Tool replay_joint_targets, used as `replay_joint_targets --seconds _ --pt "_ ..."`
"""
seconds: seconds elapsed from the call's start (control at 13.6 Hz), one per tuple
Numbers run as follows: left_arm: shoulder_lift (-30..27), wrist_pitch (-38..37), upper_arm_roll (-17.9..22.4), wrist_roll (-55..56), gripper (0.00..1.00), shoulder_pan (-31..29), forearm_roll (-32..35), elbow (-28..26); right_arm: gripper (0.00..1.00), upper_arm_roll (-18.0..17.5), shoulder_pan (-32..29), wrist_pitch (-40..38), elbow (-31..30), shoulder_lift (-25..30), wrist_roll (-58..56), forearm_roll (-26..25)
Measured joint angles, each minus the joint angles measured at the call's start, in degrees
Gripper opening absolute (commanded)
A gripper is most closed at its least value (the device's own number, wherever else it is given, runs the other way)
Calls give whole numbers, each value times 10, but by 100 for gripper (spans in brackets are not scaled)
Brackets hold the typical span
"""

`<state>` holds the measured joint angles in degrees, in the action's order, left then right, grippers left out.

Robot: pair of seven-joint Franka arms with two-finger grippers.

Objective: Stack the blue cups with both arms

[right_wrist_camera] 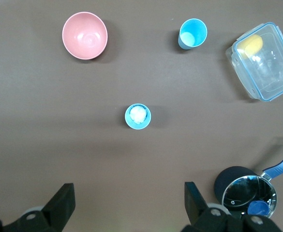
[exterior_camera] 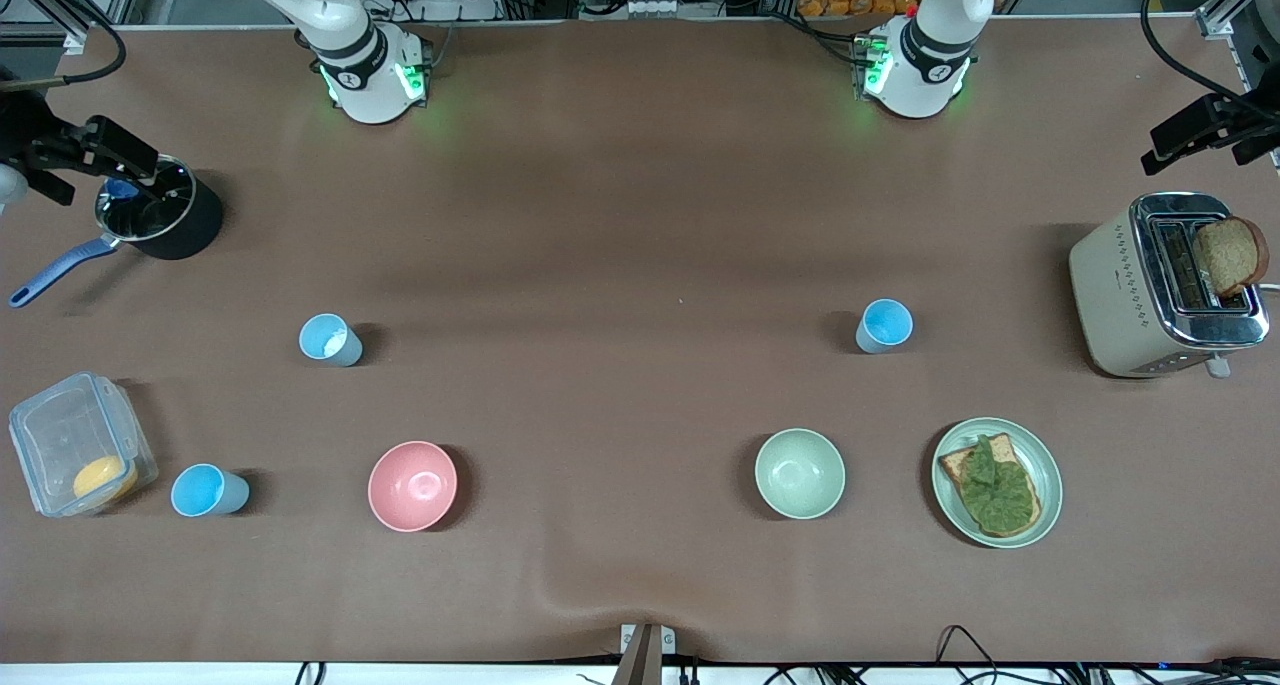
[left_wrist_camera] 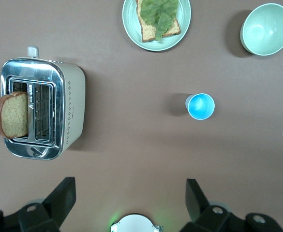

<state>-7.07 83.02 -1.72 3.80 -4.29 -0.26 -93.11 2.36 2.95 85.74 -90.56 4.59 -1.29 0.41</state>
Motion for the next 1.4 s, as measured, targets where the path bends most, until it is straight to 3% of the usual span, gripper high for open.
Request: replay_joint_targets --seconds 1.4 --pt "-8 0 -1 0 100 0 0 0 100 -1 5 -2 3 -8 41 20"
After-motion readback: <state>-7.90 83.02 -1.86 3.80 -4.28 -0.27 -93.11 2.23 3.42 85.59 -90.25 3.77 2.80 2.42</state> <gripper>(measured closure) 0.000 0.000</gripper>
